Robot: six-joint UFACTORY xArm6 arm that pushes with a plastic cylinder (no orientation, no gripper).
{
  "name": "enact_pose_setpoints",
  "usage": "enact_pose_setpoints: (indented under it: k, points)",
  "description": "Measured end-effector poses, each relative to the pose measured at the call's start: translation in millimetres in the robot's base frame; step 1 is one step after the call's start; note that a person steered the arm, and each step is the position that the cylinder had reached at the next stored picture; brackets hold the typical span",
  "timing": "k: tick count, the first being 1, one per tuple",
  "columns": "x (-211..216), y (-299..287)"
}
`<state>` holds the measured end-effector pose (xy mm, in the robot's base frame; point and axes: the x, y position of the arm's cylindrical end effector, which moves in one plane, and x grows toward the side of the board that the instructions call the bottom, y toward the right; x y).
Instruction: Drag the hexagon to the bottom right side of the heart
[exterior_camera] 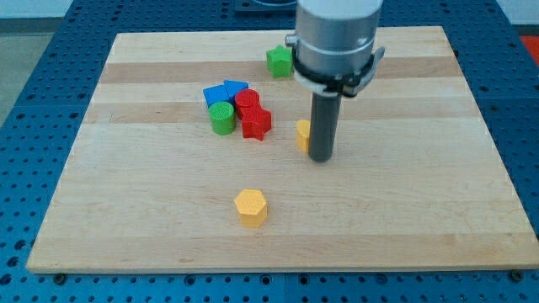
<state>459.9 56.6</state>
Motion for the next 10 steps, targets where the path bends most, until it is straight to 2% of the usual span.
enact_pose_setpoints:
  k: [1,2,3,6,7,8,9,10]
  points:
    - [-29.1,4.5]
    - [-23.3,29.2]
    - [-11.0,29.5]
    - [62.8,-187.6]
    - [92.3,-203.5]
    - [104.1,-124.1]
    - [101.1,-13.8]
    - [92.1,52.8]
